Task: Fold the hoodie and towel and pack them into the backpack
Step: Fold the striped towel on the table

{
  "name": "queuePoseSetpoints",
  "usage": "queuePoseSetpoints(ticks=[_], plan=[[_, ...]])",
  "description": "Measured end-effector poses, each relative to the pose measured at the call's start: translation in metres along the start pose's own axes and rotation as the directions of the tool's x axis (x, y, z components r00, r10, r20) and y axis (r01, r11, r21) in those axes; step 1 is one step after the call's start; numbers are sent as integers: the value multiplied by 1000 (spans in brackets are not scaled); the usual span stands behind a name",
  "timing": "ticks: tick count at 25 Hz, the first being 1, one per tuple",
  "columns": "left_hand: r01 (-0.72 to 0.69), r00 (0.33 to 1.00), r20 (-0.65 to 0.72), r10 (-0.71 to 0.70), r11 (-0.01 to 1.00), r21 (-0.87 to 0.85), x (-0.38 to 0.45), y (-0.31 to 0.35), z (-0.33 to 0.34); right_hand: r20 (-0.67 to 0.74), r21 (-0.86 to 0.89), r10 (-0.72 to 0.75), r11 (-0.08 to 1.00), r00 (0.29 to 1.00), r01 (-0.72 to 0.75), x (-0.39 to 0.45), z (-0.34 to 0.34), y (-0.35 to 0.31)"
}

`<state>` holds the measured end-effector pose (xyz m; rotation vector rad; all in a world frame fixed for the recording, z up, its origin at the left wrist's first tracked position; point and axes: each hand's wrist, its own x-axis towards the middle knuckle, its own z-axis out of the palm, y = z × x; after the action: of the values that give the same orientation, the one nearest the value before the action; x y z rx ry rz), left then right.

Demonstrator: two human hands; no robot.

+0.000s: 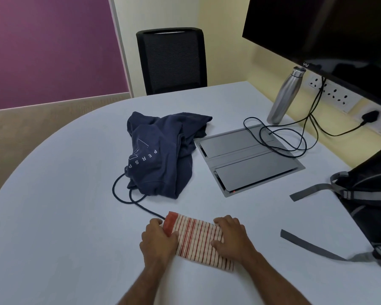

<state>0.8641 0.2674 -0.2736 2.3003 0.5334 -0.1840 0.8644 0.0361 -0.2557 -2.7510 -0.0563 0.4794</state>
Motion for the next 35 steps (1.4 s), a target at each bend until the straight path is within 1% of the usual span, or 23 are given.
queuePoseSetpoints(ticks=[4,8,12,14,17,21,24,28,31,35], plan=[[101,986,121,-115,988,114,-2,15,-7,16,56,160,985,987,-161,-12,-4,0],[91,971,207,-123,983,159,-11,23,-6,71,137,274,950,959,-281,-26,-3,3],[-31,962,272,-9,989,143,-23,25,-4,118,219,374,894,920,-392,-45,-9,13],[-114,949,307,66,984,140,-30,28,-2,138,225,414,872,900,-435,-57,-11,18],[-219,920,356,167,969,111,-43,44,3,136,259,475,830,870,-494,-79,-12,30],[-295,863,440,248,955,39,-59,80,17,102,407,576,719,811,-563,-116,-19,58],[-344,820,491,295,939,11,-72,112,35,70,547,663,599,745,-585,-146,-29,82],[-435,755,540,373,900,-14,-91,156,67,42,701,751,448,659,-555,-178,-42,120],[-495,719,559,413,869,-6,-104,188,96,33,760,784,383,620,-524,-190,-50,156],[-534,695,579,426,846,18,-118,221,137,26,790,811,341,584,-509,-200,-60,199]])
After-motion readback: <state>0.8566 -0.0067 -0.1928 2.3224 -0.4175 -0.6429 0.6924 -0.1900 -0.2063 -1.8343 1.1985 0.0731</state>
